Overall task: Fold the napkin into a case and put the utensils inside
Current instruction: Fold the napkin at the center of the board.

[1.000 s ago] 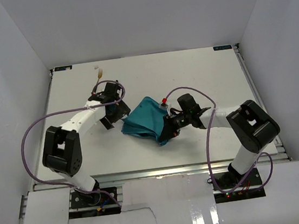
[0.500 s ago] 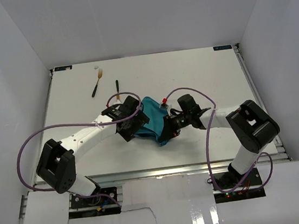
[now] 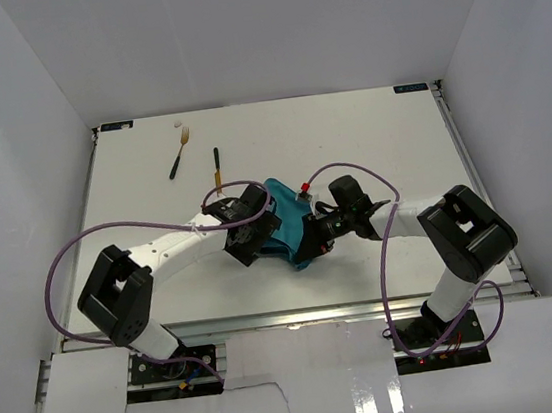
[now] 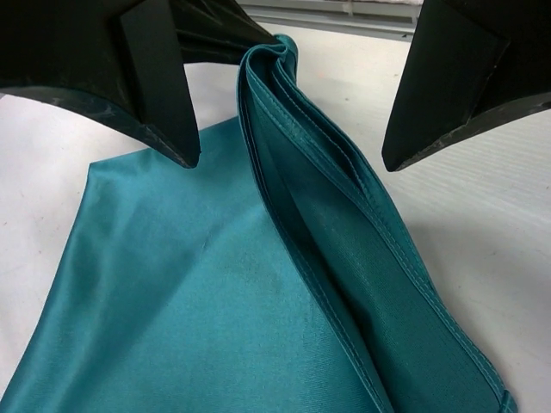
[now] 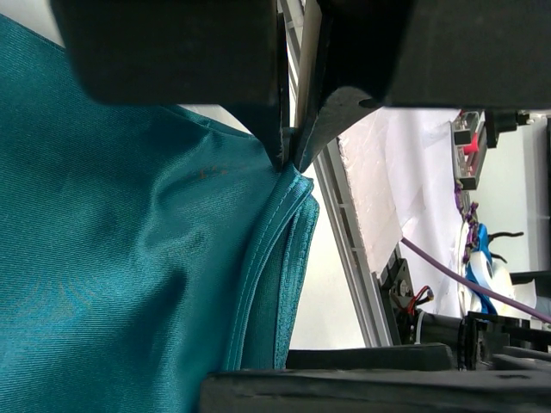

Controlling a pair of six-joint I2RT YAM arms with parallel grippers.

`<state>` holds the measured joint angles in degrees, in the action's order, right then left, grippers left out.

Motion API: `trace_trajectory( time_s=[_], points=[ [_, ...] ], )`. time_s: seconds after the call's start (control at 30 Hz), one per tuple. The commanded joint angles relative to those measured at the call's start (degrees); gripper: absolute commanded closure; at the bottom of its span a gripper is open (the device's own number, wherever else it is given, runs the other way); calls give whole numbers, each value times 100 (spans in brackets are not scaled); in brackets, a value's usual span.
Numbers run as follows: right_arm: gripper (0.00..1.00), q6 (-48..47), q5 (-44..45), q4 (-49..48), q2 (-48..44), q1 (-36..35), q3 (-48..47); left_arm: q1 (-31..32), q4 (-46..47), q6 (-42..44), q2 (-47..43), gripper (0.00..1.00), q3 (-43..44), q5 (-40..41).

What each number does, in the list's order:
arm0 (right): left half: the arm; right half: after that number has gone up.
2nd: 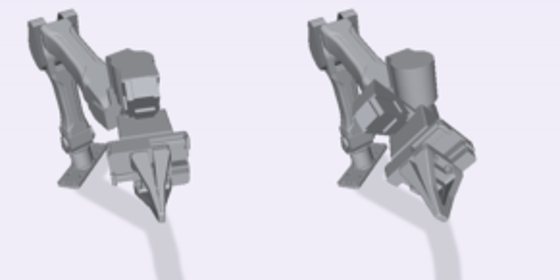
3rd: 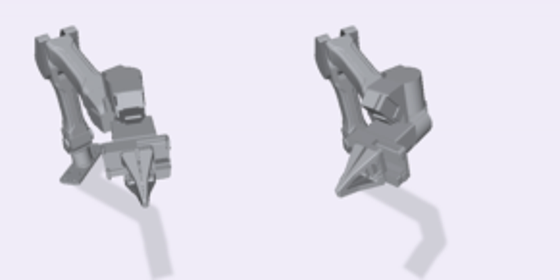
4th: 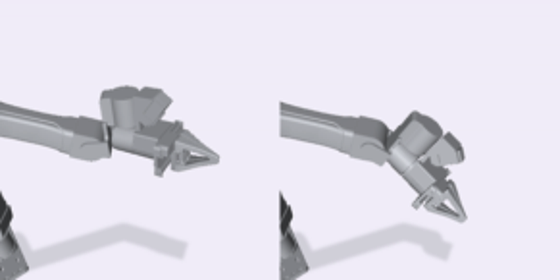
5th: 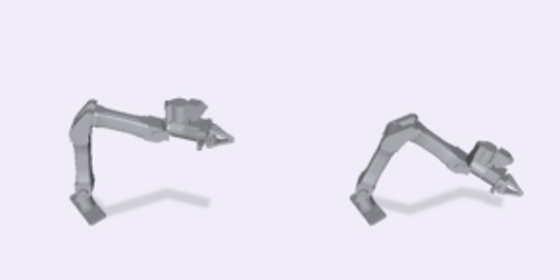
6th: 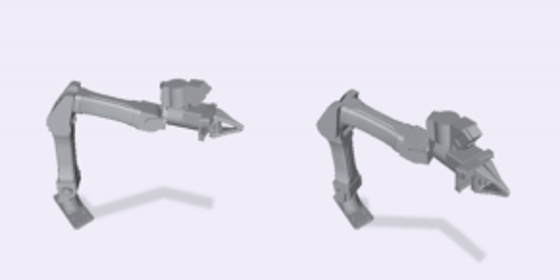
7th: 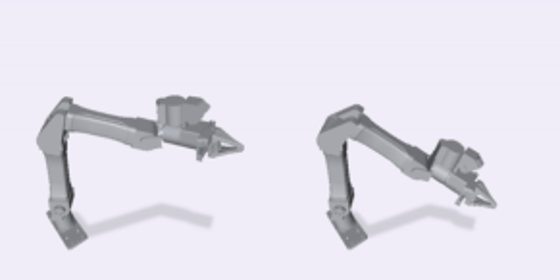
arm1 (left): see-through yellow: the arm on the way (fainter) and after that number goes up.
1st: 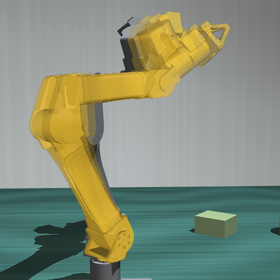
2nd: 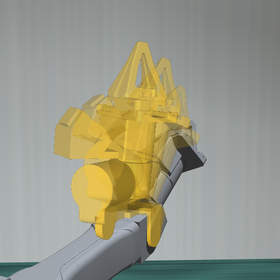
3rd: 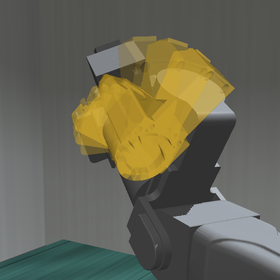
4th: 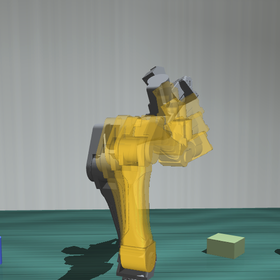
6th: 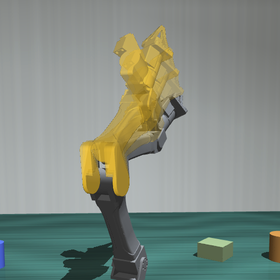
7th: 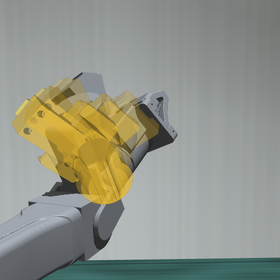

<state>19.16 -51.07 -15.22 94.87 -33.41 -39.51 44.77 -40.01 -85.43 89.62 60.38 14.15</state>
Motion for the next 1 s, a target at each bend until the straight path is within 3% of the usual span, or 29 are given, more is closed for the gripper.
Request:
trace_trajectory(
  time_s=[0.0,0.3,0.67,0.8,0.83,0.87,0.97],
  points=[
    [92,53,-26,-235,-171,-8,31,40,124,-517,-103,2,-244,-35],
    [92,71,-44,-279,-241,-17,83,49,318,-554,283,2,-255,210],
    [92,27,-175,-279,-355,-25,224,-100,283,-483,749,2,132,1589],
    [92,9,-175,-236,-390,-25,233,-276,283,-449,863,19,167,1635],
    [92,-17,-175,-209,-416,-25,233,-346,274,-318,864,30,193,1617],
    [92,-43,-167,-192,-425,-25,224,-364,248,-317,838,34,211,1626],
    [92,-79,-140,-121,-425,-25,233,-373,195,-317,627,39,158,1801]
  ],
)
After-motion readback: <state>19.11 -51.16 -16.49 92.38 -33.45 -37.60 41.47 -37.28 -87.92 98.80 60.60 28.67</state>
